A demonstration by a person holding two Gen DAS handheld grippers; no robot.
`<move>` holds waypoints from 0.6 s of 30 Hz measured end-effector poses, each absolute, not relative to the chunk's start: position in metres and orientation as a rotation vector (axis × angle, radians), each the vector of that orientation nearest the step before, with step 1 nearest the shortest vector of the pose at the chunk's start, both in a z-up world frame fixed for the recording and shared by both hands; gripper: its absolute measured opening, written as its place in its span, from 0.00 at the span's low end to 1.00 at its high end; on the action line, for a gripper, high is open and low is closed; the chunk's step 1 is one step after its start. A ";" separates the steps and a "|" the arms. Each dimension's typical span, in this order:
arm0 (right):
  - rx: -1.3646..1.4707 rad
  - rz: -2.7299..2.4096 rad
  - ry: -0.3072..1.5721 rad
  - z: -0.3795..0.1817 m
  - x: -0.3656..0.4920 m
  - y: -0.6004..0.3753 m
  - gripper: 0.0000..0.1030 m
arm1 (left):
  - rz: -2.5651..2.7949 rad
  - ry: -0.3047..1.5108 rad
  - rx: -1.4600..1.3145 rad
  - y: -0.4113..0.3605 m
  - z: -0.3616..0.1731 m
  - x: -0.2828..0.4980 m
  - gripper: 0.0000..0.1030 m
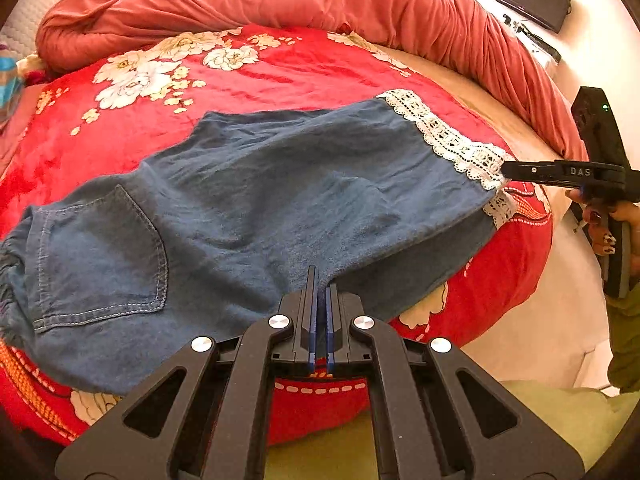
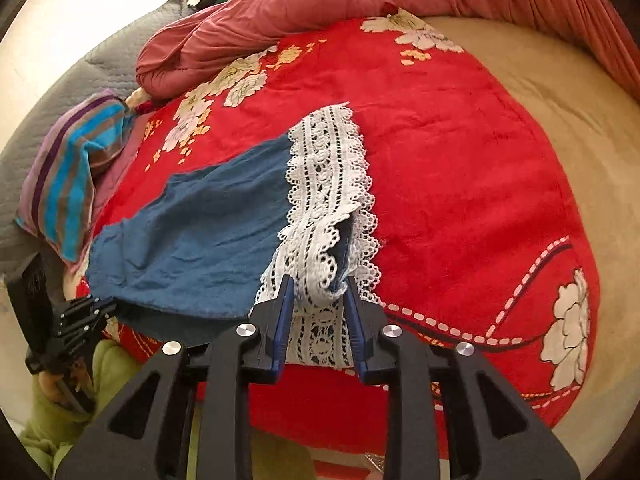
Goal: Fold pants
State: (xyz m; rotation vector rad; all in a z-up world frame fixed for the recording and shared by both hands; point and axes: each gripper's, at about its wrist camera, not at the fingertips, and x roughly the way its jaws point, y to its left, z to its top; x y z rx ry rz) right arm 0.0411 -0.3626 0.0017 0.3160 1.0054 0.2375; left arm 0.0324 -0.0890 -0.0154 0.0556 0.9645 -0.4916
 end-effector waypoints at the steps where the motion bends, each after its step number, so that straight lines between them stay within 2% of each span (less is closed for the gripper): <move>1: 0.304 0.247 1.000 0.003 0.039 -0.360 0.11 | -0.489 0.964 0.055 -0.089 -0.015 0.032 0.00; 9: 0.181 0.270 0.991 0.022 0.025 -0.352 0.10 | -0.491 0.970 0.054 -0.083 -0.013 0.029 0.00; 15: 0.141 0.221 1.076 -0.006 0.028 -0.351 0.10 | -0.512 1.030 0.067 -0.088 -0.027 0.032 0.00; 17: 0.101 0.209 1.105 -0.016 0.030 -0.348 0.11 | -0.516 1.046 0.071 -0.088 -0.031 0.032 0.00; 18: 0.087 0.210 1.108 -0.017 0.030 -0.347 0.15 | -0.518 1.052 0.067 -0.088 -0.033 0.032 0.01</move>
